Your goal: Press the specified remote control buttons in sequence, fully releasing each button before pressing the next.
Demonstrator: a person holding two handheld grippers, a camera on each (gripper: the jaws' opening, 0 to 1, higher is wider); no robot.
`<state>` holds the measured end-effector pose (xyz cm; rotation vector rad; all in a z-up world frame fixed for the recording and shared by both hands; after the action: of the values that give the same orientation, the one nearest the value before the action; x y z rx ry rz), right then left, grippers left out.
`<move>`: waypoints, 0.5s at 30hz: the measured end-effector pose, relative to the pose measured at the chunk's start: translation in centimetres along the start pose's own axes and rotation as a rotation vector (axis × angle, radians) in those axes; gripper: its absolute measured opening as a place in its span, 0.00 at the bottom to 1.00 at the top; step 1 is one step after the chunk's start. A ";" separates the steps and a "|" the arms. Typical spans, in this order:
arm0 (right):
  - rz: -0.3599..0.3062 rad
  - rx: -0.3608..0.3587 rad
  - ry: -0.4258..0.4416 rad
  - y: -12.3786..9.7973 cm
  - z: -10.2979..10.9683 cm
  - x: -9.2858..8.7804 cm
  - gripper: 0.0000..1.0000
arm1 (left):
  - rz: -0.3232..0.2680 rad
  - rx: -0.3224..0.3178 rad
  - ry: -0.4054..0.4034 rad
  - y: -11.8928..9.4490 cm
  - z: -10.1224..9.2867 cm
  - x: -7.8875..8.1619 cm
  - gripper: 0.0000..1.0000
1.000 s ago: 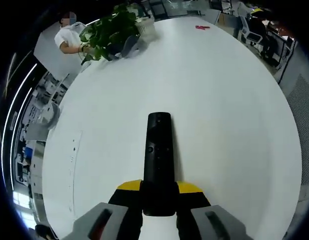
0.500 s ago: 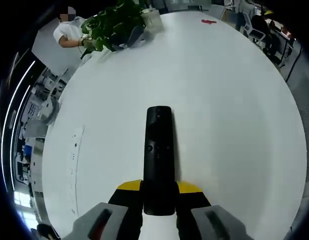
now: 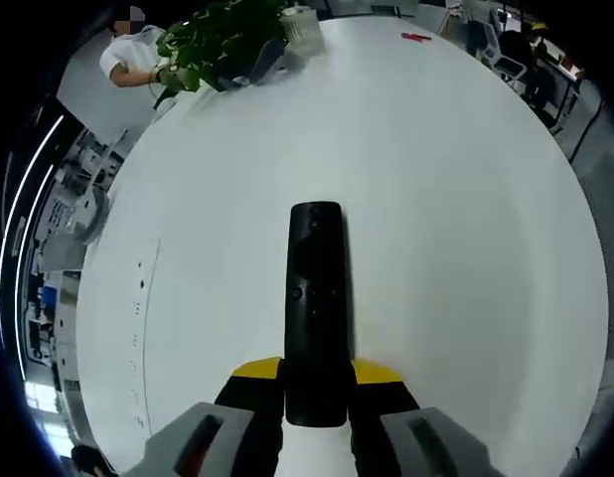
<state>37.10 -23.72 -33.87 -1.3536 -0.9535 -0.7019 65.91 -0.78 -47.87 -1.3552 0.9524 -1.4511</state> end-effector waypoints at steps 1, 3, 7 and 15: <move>-0.001 0.000 -0.001 0.0 0.0 0.0 0.89 | -0.003 -0.003 -0.008 0.0 0.0 0.0 0.24; -0.004 0.000 -0.001 0.0 0.0 0.1 0.89 | -0.010 -0.002 -0.009 0.0 0.0 -0.1 0.24; -0.012 -0.003 -0.001 -0.1 0.0 0.2 0.90 | -0.018 0.008 -0.010 0.0 -0.2 -0.1 0.24; -0.030 0.005 -0.013 -0.3 0.3 0.5 0.92 | -0.065 0.070 -0.116 -0.3 -0.3 -0.6 0.29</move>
<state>37.04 -23.42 -33.32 -1.3434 -0.9867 -0.7136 65.60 -0.13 -47.81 -1.4135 0.7823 -1.4241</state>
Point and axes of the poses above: the point that each gripper's makers call its tool centre point, and the gripper's own axes: y roughly forward along the fingers, z roughly to its left, x roughly out of its top, the point moved 4 cm from there along -y, roughly backward along the fingers, and after that the axes turned 8 degrees about -x, right-handed, at the moved point
